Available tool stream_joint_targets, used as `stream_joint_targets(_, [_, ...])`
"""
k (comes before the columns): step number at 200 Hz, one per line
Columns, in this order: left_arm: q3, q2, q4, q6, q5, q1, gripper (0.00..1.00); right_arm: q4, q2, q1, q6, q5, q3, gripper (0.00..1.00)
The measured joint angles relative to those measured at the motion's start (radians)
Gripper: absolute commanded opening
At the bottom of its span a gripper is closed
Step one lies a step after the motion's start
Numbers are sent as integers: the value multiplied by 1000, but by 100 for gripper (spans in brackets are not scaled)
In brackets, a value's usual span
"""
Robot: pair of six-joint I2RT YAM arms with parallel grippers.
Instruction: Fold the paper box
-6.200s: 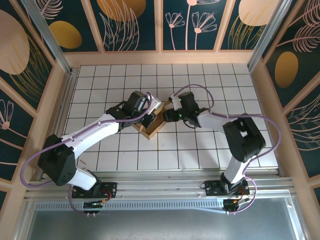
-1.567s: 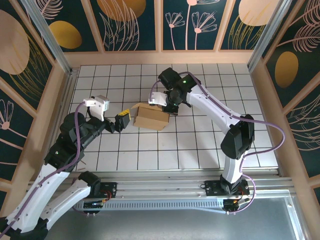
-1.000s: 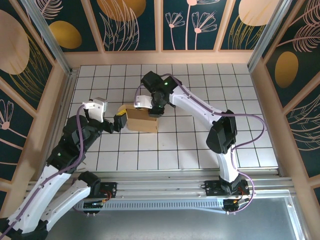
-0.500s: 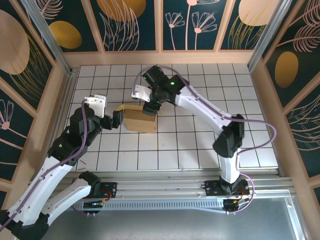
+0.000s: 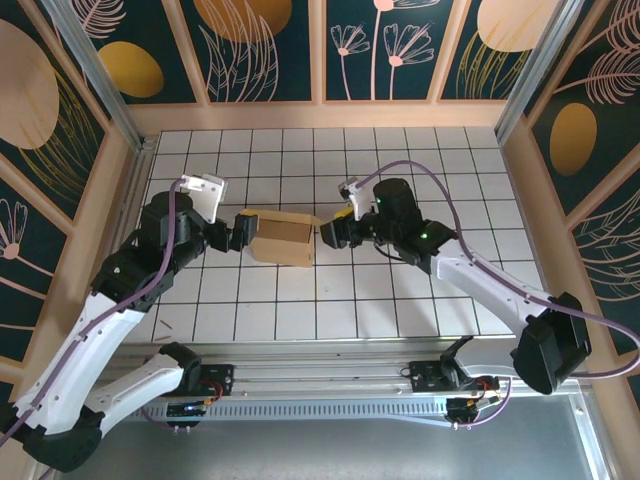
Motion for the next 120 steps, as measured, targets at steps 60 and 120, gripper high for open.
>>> stream_joint_targets(60, [3,53,-27,-9,21,0,97,5,211,-2,-111,-97,129,44])
stream_joint_targets(120, [11,87,-27,-12,10,0,99,-28,239,-11,-243,-72,161,62])
